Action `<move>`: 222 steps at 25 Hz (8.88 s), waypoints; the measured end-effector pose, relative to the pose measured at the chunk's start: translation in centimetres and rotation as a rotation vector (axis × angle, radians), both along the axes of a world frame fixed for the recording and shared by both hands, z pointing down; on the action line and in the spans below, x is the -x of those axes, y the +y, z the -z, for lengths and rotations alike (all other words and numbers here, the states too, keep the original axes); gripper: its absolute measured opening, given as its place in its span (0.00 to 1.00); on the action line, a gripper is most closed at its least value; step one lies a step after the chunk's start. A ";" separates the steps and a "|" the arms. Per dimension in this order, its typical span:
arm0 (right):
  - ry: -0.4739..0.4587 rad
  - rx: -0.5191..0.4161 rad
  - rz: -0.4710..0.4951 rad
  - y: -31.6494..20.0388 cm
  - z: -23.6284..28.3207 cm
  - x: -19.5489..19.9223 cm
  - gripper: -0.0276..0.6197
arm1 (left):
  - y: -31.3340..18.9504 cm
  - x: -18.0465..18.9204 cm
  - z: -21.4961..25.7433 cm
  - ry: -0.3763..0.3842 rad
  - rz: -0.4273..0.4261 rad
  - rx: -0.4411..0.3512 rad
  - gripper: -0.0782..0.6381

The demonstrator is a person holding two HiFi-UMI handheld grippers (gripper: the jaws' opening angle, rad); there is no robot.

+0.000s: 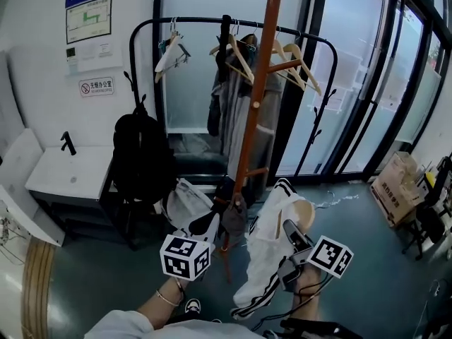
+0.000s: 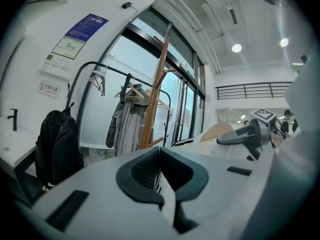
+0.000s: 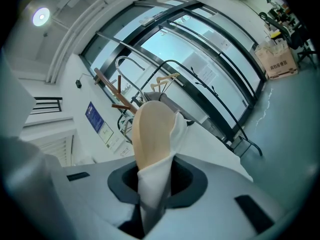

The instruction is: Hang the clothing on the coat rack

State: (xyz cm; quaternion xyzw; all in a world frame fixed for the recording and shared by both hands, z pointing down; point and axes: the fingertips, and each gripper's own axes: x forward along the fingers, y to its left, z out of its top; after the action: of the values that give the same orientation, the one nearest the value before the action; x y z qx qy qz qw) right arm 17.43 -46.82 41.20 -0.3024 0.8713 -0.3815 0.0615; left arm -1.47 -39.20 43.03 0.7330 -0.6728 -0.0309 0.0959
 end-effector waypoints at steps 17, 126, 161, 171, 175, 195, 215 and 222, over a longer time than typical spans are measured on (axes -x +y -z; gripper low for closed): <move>0.077 -0.058 -0.033 -3.3 2.4 2.1 0.15 | -1.6 3.7 1.1 0.057 -0.010 -0.044 0.12; 0.439 -0.332 0.128 -16.5 19.8 17.2 0.10 | -7.8 13.3 8.1 -0.009 0.050 -0.161 0.12; 0.460 -0.436 0.167 -13.9 18.8 17.6 0.24 | -4.7 12.6 6.2 0.015 0.098 -0.125 0.12; 0.462 -0.496 0.126 -12.1 19.8 15.8 0.32 | -2.6 11.6 5.9 0.023 0.105 -0.118 0.12; 0.450 -0.501 0.118 -11.2 20.0 15.0 0.33 | -1.9 11.0 6.1 0.015 0.102 -0.123 0.12; 0.329 -0.413 -0.004 -8.6 15.1 7.7 0.33 | 0.6 5.9 5.5 -0.011 0.032 -0.076 0.12; 0.299 -0.378 -0.235 -2.5 6.3 1.8 0.15 | 2.9 2.6 0.4 0.043 0.019 -0.048 0.12; 0.280 -0.342 -0.288 0.7 2.3 1.5 0.09 | 4.2 2.3 0.1 0.030 0.027 -0.061 0.12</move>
State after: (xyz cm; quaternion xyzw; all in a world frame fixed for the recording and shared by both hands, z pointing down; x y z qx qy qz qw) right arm 15.95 -46.15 38.86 -0.4582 0.8713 -0.1703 0.0442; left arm -3.74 -35.01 42.88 0.7260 -0.6797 -0.0635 0.0834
